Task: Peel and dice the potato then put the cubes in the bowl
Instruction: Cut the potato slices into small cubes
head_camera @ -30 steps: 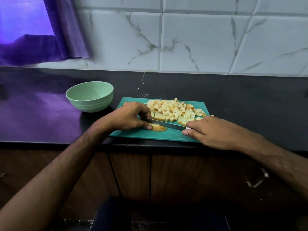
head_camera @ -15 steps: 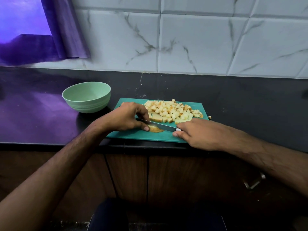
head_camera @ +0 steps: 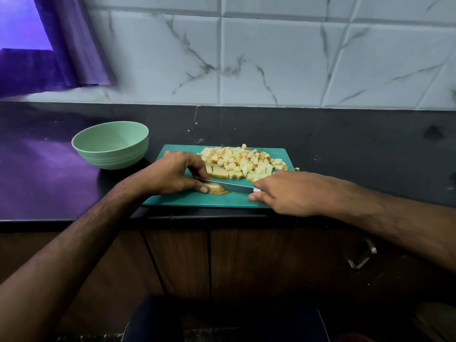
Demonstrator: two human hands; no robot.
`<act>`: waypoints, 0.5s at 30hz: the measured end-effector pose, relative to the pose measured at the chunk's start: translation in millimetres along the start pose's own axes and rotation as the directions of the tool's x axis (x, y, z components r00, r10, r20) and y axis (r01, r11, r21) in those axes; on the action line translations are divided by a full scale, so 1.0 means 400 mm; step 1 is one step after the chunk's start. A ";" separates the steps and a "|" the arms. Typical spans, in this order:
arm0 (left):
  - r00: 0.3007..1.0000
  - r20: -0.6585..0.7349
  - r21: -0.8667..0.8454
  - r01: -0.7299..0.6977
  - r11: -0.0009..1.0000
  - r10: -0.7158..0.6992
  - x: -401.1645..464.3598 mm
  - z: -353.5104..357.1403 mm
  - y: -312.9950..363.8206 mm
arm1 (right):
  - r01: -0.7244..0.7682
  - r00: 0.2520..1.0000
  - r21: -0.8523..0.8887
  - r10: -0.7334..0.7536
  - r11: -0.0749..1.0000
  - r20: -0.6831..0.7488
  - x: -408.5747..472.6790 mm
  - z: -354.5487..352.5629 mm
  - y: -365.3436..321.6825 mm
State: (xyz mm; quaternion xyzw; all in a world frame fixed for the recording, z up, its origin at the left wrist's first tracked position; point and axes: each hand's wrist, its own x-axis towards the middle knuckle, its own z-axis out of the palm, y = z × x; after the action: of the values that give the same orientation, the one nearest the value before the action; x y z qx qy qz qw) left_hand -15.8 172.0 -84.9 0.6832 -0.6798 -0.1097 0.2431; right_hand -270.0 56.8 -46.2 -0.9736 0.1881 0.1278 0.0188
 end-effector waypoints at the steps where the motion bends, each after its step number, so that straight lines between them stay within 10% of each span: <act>1: 1.000 0.001 -0.007 -0.001 1.000 0.001 -0.002 0.000 -0.002 | -0.016 1.000 -0.017 0.016 1.000 0.010 -0.021 -0.001 0.013; 15: 0.999 -0.035 -0.001 0.027 1.000 -0.027 -0.016 0.008 0.017 | -0.184 0.983 0.024 0.183 0.983 0.032 -0.181 0.032 0.087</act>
State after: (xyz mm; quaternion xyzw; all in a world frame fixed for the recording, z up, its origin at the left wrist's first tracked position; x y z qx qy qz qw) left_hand -23.6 178.1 -85.4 0.6941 -0.6661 -0.1012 0.2536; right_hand -350.7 51.8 -39.5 -0.9498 0.2783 0.1408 0.0231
